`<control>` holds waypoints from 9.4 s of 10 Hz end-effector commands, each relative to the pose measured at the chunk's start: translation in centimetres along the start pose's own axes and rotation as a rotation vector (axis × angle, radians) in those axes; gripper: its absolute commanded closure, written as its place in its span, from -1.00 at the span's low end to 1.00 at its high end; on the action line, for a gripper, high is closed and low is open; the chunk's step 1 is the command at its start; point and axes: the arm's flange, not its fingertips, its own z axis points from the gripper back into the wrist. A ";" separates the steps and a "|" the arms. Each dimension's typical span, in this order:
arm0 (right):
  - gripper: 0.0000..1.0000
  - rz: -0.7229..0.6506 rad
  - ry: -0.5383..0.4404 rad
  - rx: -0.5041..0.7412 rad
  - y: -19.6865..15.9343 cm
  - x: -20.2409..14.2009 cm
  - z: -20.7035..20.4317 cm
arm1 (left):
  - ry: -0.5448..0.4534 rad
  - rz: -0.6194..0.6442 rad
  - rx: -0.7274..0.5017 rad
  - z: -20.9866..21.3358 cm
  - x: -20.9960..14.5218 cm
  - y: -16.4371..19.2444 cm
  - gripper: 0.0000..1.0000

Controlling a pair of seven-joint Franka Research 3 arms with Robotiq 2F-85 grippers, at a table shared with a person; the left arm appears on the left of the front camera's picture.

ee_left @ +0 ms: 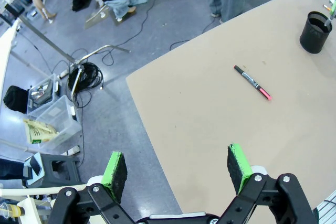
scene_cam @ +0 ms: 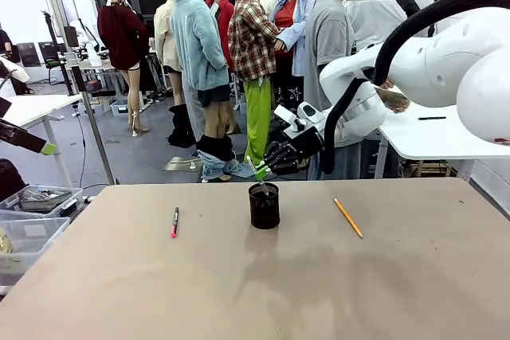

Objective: Place the pens into the pen holder.
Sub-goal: Pick up a writing instrument from the table and place it into the Pen holder.

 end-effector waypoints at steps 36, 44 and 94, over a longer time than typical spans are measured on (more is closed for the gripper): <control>0.02 -1.357 1.035 -0.829 5.3 -9.0 4.5 | 0.002 0.019 0.010 0.0 0.1 0.0 -1.00; 1.00 -1.390 1.063 -0.792 5.5 -10.2 4.6 | 0.002 0.019 0.010 0.0 0.1 0.0 -1.00; 1.00 -0.108 -0.256 -0.135 -0.1 -2.0 6.4 | 0.002 0.019 0.010 0.0 0.1 0.0 -1.00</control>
